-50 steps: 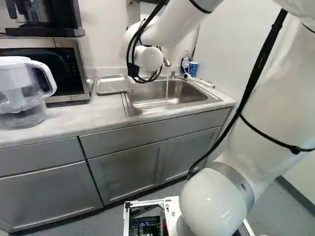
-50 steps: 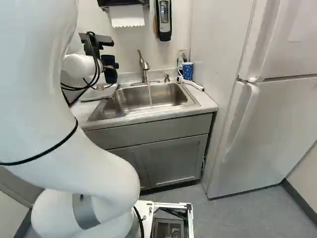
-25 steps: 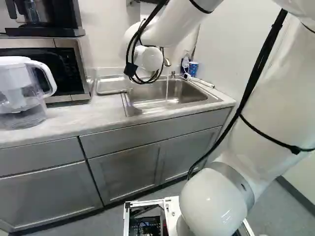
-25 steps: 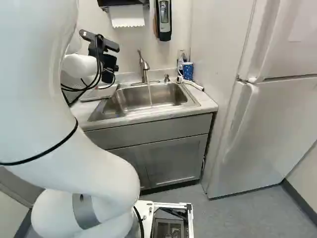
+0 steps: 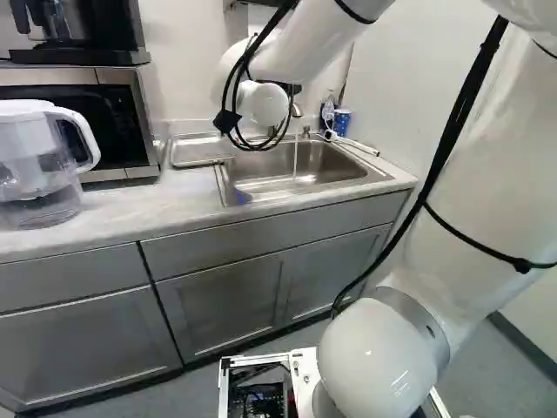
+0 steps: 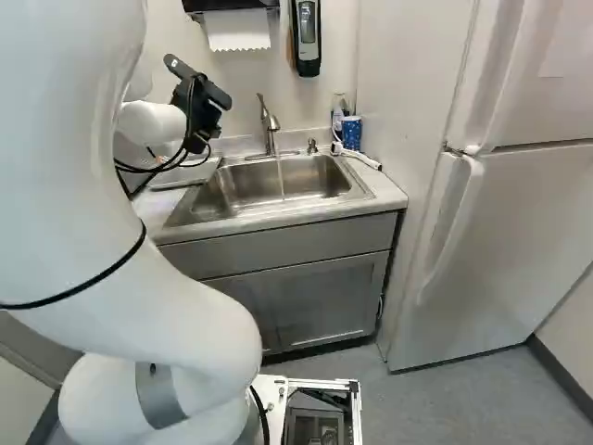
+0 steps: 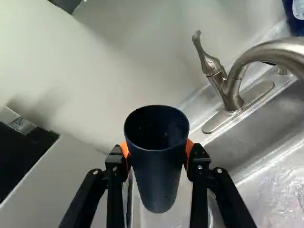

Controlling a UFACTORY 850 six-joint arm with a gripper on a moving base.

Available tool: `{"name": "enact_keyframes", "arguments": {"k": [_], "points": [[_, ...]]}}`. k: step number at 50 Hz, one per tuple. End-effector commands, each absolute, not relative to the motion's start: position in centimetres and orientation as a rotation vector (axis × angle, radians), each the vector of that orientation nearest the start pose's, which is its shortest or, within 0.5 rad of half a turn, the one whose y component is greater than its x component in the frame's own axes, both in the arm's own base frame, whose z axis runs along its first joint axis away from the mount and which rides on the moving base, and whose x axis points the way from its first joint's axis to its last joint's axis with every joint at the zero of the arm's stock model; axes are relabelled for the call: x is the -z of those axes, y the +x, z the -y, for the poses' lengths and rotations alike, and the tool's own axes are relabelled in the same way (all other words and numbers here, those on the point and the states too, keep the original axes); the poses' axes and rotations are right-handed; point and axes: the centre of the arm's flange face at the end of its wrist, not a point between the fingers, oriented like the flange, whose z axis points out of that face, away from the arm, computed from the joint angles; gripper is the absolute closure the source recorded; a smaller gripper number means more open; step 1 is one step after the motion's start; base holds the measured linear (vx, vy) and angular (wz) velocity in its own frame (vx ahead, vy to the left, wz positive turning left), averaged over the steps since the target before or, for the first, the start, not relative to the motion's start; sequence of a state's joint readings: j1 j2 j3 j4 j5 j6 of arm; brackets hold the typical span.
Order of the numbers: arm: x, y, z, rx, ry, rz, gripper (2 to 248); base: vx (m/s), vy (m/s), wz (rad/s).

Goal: Rinse the cup and place it in the tray

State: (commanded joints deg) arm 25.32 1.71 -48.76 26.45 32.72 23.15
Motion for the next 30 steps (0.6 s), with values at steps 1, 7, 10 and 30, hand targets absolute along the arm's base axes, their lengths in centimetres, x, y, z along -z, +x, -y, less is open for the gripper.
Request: {"name": "enact_keyframes", "arguments": {"k": [1, 7, 10, 30], "points": [[-58.38, 45.99, -19.36, 1.521, -1.94, -0.573, 125, 0.0, 0.0, 0.0], [-58.38, 45.99, -19.36, 1.482, -1.904, -0.629, 125, 0.0, 0.0, 0.0], [-58.38, 45.99, -19.36, 1.462, -1.886, -0.656, 125, 0.0, 0.0, 0.0], [-58.38, 45.99, -19.36, 1.328, -1.758, -0.827, 125, 0.0, 0.0, 0.0]]}}
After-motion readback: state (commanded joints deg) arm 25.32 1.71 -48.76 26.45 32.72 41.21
